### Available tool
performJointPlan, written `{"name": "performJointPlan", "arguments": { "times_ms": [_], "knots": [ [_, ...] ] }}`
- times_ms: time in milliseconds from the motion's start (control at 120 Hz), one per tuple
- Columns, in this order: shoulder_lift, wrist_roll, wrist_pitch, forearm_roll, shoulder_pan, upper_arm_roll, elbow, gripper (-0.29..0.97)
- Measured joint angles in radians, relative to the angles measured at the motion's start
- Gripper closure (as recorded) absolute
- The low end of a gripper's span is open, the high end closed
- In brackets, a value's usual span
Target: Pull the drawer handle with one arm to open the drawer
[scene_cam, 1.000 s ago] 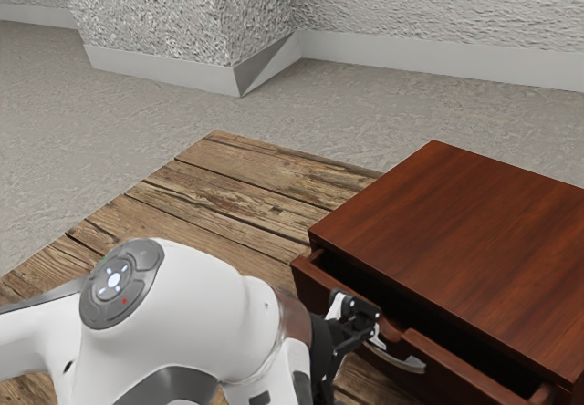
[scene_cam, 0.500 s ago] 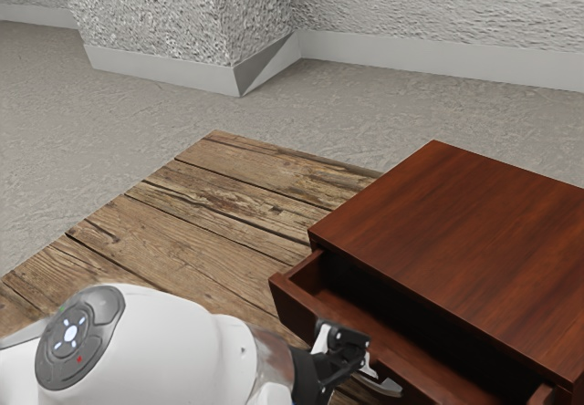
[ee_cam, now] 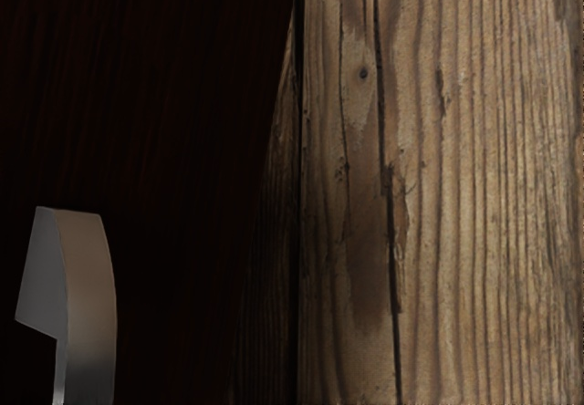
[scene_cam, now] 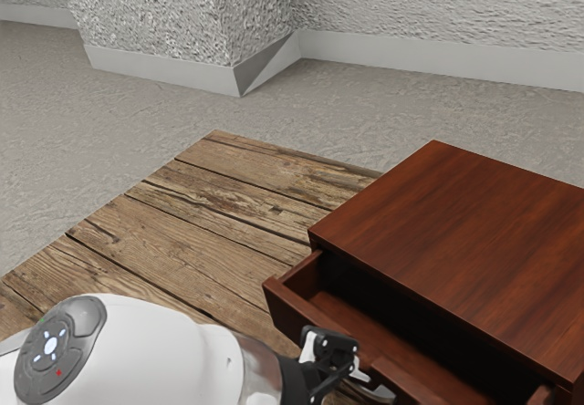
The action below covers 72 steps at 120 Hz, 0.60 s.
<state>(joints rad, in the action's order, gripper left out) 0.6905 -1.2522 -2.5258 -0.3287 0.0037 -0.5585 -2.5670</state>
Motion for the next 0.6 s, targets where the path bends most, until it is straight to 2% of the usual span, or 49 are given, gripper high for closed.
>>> {"name": "performJointPlan", "arguments": {
  "times_ms": [300,375,442,600],
  "knots": [
    [0.040,0.015,0.035,0.013,0.005,-0.002,-0.023,0.00],
    [0.059,0.018,0.045,-0.002,0.006,-0.011,-0.028,0.03],
    [0.074,0.021,0.052,-0.002,0.006,-0.014,-0.039,-0.02],
    [0.096,0.029,0.067,-0.022,0.007,-0.028,-0.044,0.00]
  ]
}}
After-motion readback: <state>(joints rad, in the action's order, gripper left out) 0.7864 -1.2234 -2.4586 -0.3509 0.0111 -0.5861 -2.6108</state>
